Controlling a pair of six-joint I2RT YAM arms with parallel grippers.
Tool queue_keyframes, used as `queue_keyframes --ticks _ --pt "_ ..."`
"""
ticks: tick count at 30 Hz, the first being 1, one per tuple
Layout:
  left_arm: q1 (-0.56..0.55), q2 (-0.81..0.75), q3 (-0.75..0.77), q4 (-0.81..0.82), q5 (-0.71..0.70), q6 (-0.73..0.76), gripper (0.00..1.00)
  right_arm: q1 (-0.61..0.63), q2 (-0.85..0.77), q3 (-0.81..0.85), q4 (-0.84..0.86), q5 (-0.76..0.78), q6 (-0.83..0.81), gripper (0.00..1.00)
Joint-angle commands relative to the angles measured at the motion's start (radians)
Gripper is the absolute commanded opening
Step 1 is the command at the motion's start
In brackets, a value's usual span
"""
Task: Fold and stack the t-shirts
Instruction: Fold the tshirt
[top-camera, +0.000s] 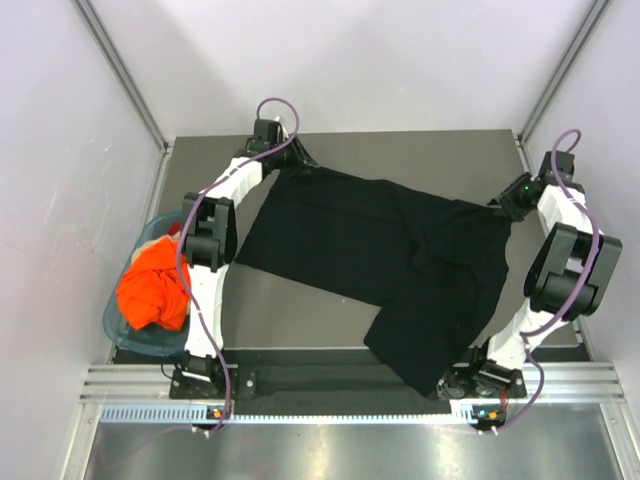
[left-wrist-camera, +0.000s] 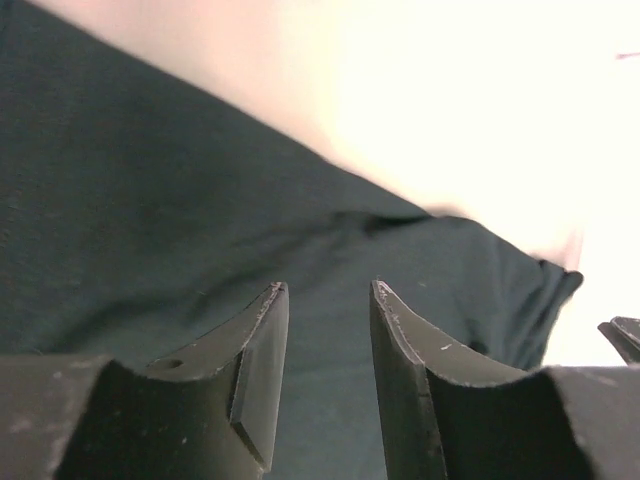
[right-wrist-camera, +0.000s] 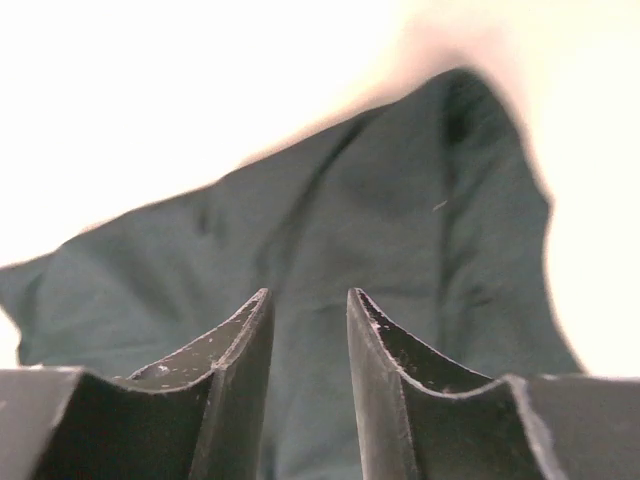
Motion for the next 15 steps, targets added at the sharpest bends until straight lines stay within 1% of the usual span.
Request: queue_keyframes --ticks 1,8,15 --pt "0.007 0.011 0.013 0.095 -0.013 -0.009 0.43 -0.032 0.034 0.006 0.072 0.034 -0.042 0.36" --pt "0.026 0.024 -0.051 0.053 -0.050 -0.026 0.38 -0.075 0.088 -0.015 0.071 0.018 -0.074 0.36" --pt "0.049 0.063 -0.036 -0.027 -0.051 -0.015 0.34 -0.073 0.112 -0.063 0.089 -0.011 -0.100 0.32"
